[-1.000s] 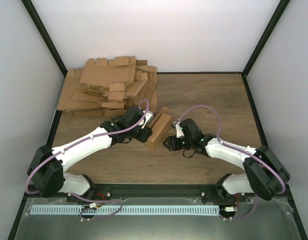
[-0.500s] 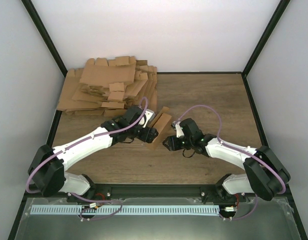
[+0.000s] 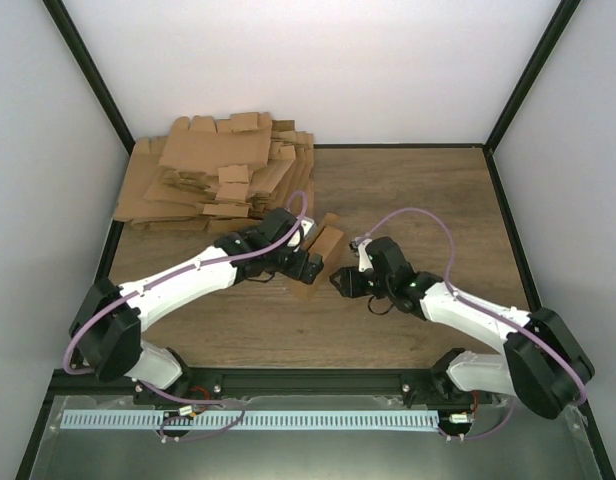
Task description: Fold the paper box
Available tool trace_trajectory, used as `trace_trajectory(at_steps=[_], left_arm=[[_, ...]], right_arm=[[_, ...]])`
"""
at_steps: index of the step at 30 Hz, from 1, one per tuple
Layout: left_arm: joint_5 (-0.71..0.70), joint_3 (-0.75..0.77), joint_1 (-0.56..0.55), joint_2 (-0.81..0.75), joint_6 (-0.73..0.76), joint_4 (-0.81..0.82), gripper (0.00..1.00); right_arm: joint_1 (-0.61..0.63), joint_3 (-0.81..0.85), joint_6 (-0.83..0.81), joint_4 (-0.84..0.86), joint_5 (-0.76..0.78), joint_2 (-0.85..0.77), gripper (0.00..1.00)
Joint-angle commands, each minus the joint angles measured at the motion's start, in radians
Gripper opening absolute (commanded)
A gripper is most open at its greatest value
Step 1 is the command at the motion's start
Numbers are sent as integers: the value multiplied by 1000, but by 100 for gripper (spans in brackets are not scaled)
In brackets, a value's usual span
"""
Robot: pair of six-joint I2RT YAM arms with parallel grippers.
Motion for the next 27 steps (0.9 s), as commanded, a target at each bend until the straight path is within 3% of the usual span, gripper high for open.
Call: trace_trajectory(at_steps=[1,11,15,19,22,27], left_arm=[[-126,77,-19,64,13,-73,100],[-120,159,-27,200,45,-116,97],[-130,194,-27,236,55,-142,84],[-118,222,-27,252,88,-177,59],[-119,241,-27,266,115,-222,53],[-79,239,-27,236,191,-273,50]], right_arm=[[7,-6,23,-27,126,-81,51],[-133,39,15,-110,105,-105,51],[-173,57,0,-119,94,-126,51],[-193,83,-16,-141,94,-120,51],[-199,101,-32,-172,92,-124,50],[-198,114,-103,-200,84,-160,51]])
